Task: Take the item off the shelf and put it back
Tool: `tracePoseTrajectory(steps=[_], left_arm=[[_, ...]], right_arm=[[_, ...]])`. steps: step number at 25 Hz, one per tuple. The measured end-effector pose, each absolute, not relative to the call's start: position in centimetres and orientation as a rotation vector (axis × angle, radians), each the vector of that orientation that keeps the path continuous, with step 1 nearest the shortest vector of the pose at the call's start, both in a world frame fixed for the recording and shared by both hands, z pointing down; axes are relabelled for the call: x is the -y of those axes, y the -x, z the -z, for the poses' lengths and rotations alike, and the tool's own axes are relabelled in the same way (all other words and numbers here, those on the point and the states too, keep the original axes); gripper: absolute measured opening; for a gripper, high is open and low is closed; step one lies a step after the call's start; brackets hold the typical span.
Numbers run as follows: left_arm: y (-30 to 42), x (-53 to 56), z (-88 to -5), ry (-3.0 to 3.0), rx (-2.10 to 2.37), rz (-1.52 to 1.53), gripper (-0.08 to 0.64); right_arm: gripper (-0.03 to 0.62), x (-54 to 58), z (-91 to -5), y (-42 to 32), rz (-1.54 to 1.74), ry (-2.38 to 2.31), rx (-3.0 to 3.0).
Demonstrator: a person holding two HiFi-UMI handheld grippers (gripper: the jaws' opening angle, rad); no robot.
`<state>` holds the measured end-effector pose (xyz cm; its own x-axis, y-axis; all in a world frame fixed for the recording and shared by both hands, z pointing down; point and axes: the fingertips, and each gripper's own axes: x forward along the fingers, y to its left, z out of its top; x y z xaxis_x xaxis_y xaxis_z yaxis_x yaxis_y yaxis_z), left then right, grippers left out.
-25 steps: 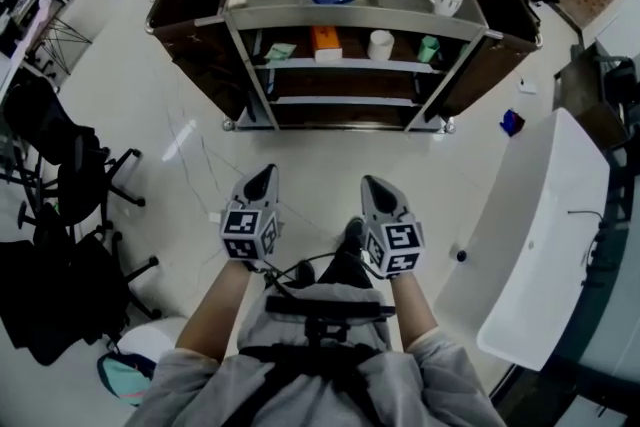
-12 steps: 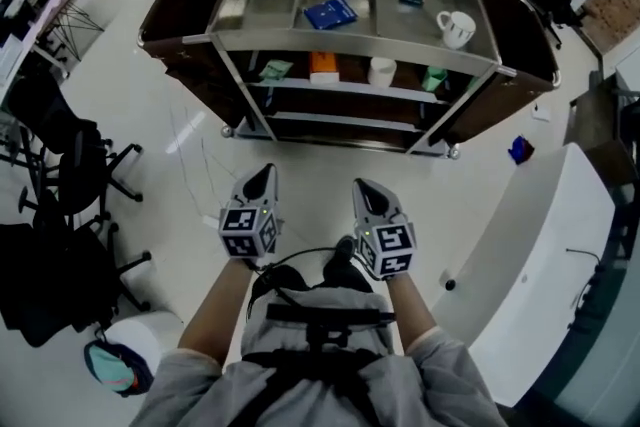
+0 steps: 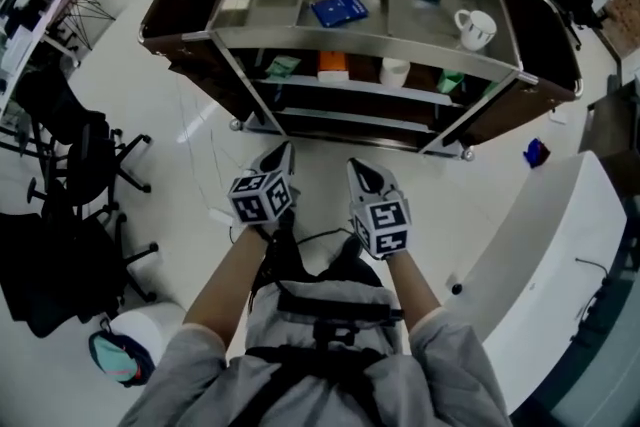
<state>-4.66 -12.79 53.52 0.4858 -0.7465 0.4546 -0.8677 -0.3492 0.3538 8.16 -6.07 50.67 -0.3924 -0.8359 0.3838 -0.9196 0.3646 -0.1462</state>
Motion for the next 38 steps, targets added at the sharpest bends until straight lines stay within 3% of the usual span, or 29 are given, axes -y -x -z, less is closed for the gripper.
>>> tracePoseTrajectory(steps=[7,14,19,21,38], left_arm=[[6.3,19.4,-58.0,-1.951,1.279,-0.154,0.008],[8.0,25.7,-62.1,-1.813,1.174,-0.041,0.107],[8.9,30.3,-65.0,-1.687,1.108,0.078,0.119],[9.1,31.6,-66.3,-1.626,1.088,0.127,0.156],[9.2,39.5,-71.4,-1.375,1.005,0.349,0.158]], right_arm=[[0.009,11.1,-52.3,-6.3,-0.508,-1.576,2.334],[0.009,16.9,-54.6,-4.2,-0.537,-1.585,2.26],[0.009,21.3,-57.1,-3.0,-0.516,-1.579,2.23],[0.009,22.8,-58.0,-2.5,-0.516,-1.577,2.221],[0.009,27.9,-62.9,-0.8,-0.6,-1.599,2.18]])
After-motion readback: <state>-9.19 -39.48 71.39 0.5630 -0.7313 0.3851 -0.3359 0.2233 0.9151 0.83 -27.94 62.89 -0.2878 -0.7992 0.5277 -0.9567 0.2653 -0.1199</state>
